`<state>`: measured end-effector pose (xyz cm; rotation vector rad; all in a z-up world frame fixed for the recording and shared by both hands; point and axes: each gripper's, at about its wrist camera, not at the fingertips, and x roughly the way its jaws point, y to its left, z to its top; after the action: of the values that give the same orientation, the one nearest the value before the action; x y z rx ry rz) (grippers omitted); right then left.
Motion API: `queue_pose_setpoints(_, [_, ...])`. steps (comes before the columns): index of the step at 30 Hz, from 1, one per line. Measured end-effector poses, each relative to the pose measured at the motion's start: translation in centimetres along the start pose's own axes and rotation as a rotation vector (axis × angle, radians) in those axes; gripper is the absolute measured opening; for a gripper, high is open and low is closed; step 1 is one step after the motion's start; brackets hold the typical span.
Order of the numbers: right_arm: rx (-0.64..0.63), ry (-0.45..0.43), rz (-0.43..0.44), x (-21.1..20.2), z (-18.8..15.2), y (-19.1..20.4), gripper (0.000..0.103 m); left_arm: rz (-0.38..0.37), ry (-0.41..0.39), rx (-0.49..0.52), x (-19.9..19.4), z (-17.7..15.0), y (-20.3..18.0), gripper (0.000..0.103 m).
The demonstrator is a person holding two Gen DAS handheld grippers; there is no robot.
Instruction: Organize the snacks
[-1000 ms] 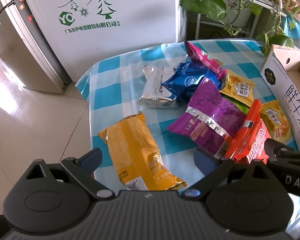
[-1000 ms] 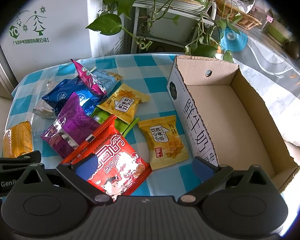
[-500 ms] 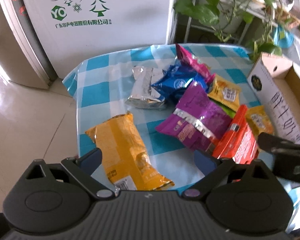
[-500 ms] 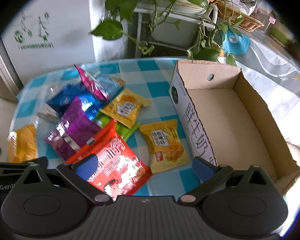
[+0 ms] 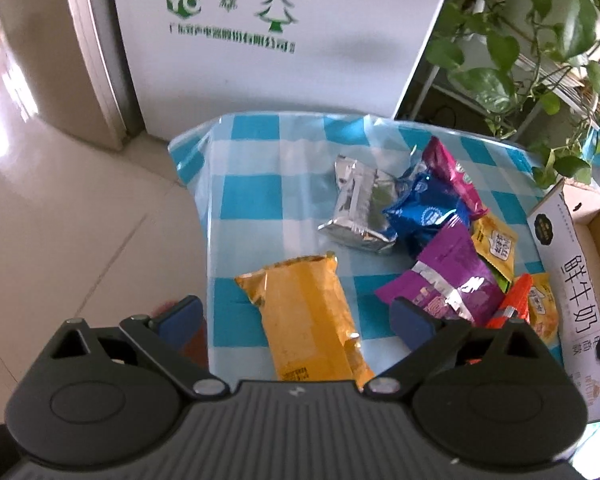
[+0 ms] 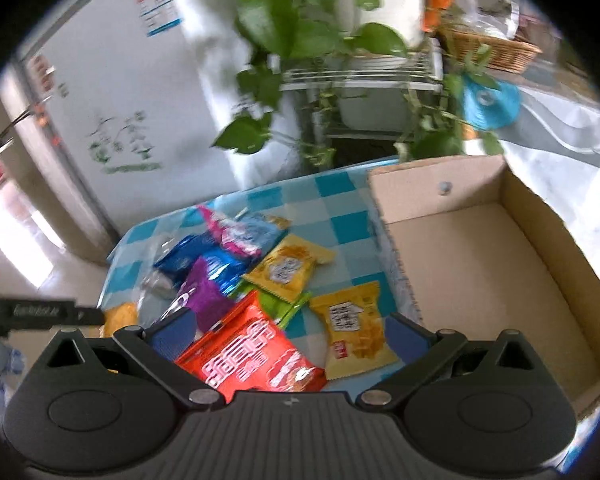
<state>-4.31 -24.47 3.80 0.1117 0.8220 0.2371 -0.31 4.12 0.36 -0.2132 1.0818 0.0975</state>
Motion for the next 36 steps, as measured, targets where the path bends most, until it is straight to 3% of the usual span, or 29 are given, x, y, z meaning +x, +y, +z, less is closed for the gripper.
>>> queue_pose_setpoints(6, [-0.162, 0.030, 0.082, 1.1, -1.6, 1.2, 0.103, -0.009, 0.059, -0.056, 1.5, -0.6, 1.0, 0.099])
queue_pose_setpoints(11, [-0.307, 0.061, 0.090, 2.7, -3.1, 2.6, 0.103, -0.012, 0.095, -0.070, 2.7, -1.2, 0.7, 0.099])
queue_pose_setpoints(30, [-0.352, 0.139, 0.120, 7.3, -3.5, 3.4, 0.103, 0.042, 0.151, -0.050, 6.0, -2.2, -1.3, 0.102])
queue_pose_setpoints(36, [-0.356, 0.167, 0.113, 8.2, -3.6, 3.8, 0.097, 0.080, 0.149, -0.012, 6.2, -2.6, -2.0, 0.102])
